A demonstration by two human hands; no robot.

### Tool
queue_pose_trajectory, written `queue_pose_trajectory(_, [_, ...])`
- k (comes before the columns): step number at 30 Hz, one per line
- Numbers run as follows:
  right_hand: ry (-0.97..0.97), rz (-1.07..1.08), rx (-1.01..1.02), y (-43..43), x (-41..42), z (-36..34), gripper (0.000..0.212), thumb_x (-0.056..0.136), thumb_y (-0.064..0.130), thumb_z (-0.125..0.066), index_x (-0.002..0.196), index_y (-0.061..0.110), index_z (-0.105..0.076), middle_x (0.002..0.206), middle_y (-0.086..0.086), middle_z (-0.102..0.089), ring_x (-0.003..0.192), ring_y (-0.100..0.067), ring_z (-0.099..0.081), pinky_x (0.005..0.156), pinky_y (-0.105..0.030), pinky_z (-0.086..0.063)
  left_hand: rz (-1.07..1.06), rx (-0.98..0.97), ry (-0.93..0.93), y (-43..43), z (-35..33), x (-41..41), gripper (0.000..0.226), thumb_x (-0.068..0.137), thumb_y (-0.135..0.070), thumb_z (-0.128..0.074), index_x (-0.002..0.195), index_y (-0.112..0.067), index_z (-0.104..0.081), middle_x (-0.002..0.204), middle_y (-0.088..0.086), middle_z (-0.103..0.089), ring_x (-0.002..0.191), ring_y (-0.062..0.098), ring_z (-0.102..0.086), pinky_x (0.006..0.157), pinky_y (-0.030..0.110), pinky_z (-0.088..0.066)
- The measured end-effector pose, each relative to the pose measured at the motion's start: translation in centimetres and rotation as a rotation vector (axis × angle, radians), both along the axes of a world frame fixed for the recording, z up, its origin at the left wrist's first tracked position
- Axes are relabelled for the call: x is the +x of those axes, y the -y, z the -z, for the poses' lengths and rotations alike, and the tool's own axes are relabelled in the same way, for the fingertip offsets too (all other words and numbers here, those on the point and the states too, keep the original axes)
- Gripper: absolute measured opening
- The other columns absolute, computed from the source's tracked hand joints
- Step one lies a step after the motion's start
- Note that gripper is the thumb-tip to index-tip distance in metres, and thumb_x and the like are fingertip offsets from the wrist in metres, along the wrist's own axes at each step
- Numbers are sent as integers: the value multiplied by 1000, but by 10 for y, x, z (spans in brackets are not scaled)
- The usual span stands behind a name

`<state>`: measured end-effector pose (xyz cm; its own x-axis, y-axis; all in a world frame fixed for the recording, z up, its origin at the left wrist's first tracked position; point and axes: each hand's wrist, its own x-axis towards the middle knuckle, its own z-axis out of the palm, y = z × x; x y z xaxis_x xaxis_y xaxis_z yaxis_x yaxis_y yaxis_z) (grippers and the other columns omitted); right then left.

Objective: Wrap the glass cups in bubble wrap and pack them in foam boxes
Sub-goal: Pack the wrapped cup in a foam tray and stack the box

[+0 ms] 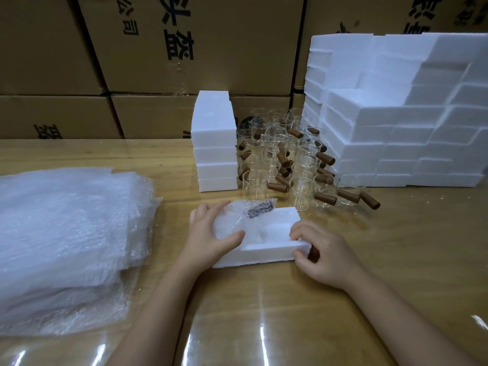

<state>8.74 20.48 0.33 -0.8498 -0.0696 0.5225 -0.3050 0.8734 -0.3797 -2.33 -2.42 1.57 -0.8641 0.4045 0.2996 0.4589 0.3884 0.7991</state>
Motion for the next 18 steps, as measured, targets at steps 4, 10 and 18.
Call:
queue_pose_trajectory(4, [3,7,1,0,0,0,18,72,18,-61,89,15,-60,97,11,-60,78,-20,-60,59,-38,-51,-24,-65,-70,-3,2,0,86,54,-62,-51,134,-29,-50,101,-20,-39,106,1,-28,88,-3,-18])
queue_pose_trajectory(10, [9,14,3,1,0,0,18,71,20,-60,89,15,-59,98,11,-59,78,-19,-59,60,-37,-51,-41,-128,-117,-5,4,0,89,54,-62,-48,137,-29,-47,100,-18,-35,107,1,-24,96,15,-22])
queue_pose_trajectory(18, [-60,85,210,3,-4,1,59,80,44,-56,134,26,-42,138,5,-44,124,-13,-43,109,-36,-20,-1,-202,-96,-4,-1,-1,93,53,-64,-44,140,-31,-43,108,-8,-38,115,9,-27,106,29,-28])
